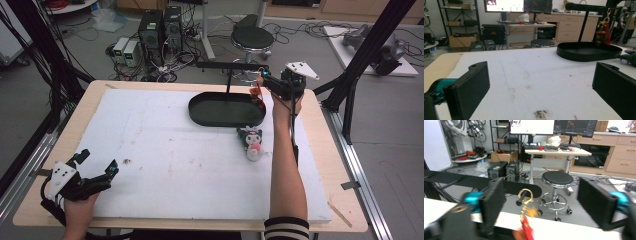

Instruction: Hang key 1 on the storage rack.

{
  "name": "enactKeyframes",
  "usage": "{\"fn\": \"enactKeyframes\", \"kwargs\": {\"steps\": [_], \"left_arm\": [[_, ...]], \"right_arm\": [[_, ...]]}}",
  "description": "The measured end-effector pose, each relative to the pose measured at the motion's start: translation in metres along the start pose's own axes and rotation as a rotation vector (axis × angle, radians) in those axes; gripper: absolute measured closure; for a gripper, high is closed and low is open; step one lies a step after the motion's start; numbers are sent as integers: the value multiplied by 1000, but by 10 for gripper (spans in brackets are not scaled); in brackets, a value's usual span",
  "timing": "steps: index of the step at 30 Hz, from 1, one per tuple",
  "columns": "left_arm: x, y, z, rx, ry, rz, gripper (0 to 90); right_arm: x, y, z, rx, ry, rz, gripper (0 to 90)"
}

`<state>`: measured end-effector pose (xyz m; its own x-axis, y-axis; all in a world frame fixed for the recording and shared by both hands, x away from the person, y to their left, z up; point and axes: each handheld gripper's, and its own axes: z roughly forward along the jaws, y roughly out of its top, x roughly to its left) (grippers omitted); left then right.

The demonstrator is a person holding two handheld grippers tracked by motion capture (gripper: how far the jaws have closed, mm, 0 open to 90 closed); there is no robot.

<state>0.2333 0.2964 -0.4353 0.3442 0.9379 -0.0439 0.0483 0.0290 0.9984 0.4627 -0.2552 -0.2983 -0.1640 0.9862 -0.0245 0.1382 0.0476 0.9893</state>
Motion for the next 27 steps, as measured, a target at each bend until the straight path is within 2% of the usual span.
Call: {"fn": "enactKeyframes", "kwargs": {"steps": [2,4,5,6,7,10,13,19,27], "left_arm": [[0,0,0,6,-4,-5,17],[0,0,0,8,-3,-3,17],[0,0,0,6,-2,-8,17],[0,0,0,3,0,-8,17],[1,0,0,2,0,-8,17],[1,1,-1,0,4,-12,17],[3,1,-2,0,6,-13,17],[2,2,-2,-1,6,-14,17],[3,3,-3,1,8,-12,17]], "right_arm": [[0,1,-2,-3,-6,10,110],[0,2,-4,-6,-13,21,107],[1,2,-5,-9,-15,20,83],[1,3,-6,-10,-22,24,20],[2,3,-7,-9,-33,32,6],[4,4,-11,8,-27,43,6],[8,7,-17,18,-33,29,6],[13,12,-34,-38,-19,11,6],[7,4,-53,-35,-41,34,6]]}}
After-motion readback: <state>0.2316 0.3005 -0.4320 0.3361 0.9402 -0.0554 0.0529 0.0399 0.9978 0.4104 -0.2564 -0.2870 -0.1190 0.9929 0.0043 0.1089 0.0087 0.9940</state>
